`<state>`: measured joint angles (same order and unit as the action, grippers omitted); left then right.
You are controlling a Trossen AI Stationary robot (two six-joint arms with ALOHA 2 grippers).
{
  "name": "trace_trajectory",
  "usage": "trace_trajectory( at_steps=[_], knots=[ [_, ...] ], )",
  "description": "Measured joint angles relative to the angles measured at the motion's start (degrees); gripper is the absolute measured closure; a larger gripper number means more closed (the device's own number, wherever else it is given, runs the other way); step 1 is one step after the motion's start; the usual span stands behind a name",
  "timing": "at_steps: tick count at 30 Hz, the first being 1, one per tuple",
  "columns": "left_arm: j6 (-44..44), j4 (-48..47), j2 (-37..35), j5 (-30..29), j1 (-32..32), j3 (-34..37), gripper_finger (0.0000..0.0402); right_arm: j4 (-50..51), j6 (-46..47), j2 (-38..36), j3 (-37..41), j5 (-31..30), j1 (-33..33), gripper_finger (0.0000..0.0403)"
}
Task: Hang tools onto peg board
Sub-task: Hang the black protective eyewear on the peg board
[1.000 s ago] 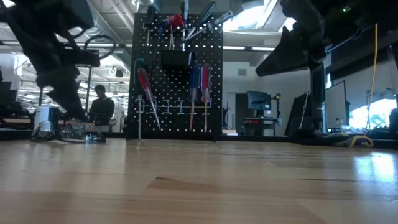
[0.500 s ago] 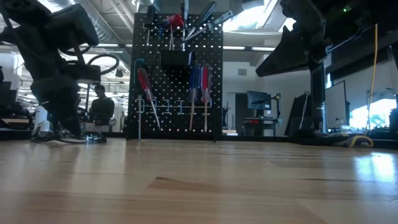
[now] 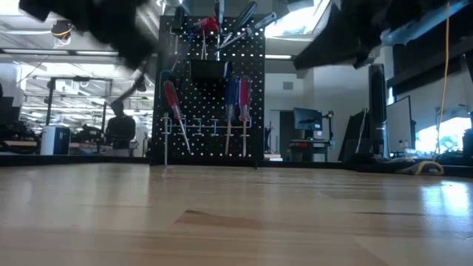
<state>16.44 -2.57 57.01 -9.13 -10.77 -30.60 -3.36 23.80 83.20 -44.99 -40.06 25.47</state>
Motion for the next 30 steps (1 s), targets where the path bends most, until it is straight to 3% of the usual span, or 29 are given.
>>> trace_trajectory(
  at_steps=[5, 9, 13, 18, 25, 30],
  knots=[
    [-15.75, 25.61, 0.59, 8.55, -3.83, -0.73, 0.0397, -2.20, -2.25, 0.00, -3.04, 0.13, -2.17, 0.0370],
    [-21.32, 39.63, 3.61, 11.77, -5.99, -0.73, 0.0397, -15.20, -7.69, 0.82, -3.75, 1.34, -5.18, 0.0370],
    [-22.44, 41.56, 6.56, 13.14, -6.70, -0.66, 0.0398, -32.76, -18.28, 5.62, -3.76, 11.38, -5.68, 0.0370],
    [-21.92, 47.37, 10.32, 13.97, -6.39, -0.66, 0.0398, -49.98, -24.69, 12.59, -3.81, 16.26, -6.12, 0.0372],
    [-18.44, 52.02, 16.37, 16.29, -5.53, -0.62, 0.0398, -51.25, -28.48, 17.10, -7.54, 21.73, -5.90, 0.0397],
    [-16.53, 55.06, 18.98, 17.09, -5.61, -0.66, 0.0398, -50.65, -28.63, 17.16, -8.41, 21.66, -6.01, 0.0398]
  ],
)
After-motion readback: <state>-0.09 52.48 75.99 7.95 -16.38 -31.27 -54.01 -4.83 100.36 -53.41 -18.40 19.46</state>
